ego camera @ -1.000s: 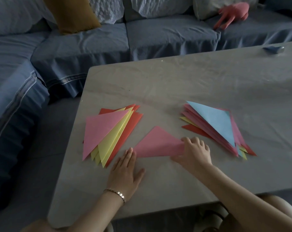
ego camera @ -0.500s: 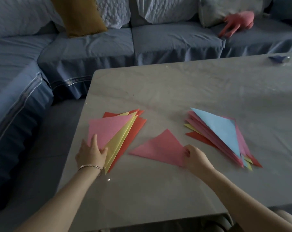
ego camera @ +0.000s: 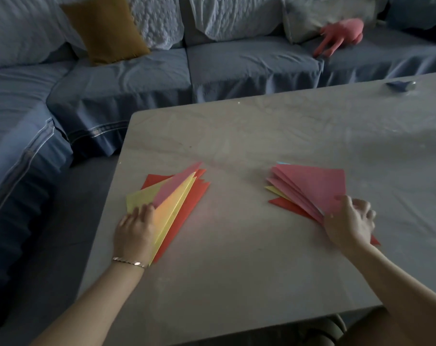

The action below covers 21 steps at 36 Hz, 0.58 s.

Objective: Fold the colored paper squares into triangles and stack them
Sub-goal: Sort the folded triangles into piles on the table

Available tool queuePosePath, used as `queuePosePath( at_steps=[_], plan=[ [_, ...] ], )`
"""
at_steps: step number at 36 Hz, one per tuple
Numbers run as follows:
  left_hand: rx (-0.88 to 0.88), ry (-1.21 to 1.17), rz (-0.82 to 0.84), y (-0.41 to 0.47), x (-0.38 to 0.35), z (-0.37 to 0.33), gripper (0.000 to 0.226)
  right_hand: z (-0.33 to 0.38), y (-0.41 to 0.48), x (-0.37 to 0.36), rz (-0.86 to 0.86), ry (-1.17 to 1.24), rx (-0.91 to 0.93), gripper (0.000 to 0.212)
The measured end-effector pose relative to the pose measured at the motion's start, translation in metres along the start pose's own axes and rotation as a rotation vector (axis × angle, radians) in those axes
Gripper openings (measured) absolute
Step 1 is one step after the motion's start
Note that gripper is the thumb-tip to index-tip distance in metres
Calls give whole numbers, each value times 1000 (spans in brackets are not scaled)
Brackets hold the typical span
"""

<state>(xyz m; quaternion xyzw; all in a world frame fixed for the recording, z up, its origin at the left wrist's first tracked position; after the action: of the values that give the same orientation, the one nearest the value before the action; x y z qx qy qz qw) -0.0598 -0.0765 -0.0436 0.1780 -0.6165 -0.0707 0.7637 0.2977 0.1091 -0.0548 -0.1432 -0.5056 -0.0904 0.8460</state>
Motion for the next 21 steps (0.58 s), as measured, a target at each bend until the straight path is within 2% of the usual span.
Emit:
queuePosePath(
  at_steps=[2, 4, 8, 11, 13, 16, 18, 19, 21],
  plan=[
    [-118, -12, -75, 6, 3, -19, 30, 1, -6, -1, -35, -30, 81, 44],
    [-231, -19, -85, 8, 4, -46, 35, 6, -16, -4, -64, -1, 202, 42],
    [-364, -10, 15, 3, 0, -96, 47, 27, -51, -9, -76, 109, 521, 37],
    [-409, -5, 134, -4, -13, -113, 53, 36, -84, -24, 69, 103, 811, 40],
    [-402, -45, 195, -10, -19, -116, 54, 40, -104, -37, 214, -45, 915, 51],
    [-288, -203, 206, -16, -13, -115, 51, 42, -127, -63, 388, -317, 1023, 84],
    [-228, -261, 314, -22, -14, -118, 53, 42, -133, -78, 348, -450, 1067, 88],
    [-230, -271, 300, -24, -12, -120, 48, 42, -135, -83, 326, -489, 1045, 85],
    [-209, -347, 314, -28, -13, -123, 51, 43, -137, -92, 354, -481, 991, 76]
  ],
)
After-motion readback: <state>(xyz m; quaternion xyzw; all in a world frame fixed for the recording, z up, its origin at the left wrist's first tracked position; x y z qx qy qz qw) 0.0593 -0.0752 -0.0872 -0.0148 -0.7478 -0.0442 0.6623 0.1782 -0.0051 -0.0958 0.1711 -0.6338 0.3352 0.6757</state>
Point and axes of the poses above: each hand's wrist, its own y-axis towards the middle knuckle, its own x-axis out of the back of the hand, z = x × y, the point moved 4 cm from there along y, towards the middle knuckle, and after that the axes turned 11 degrees about -x, right-handed, at the moved point
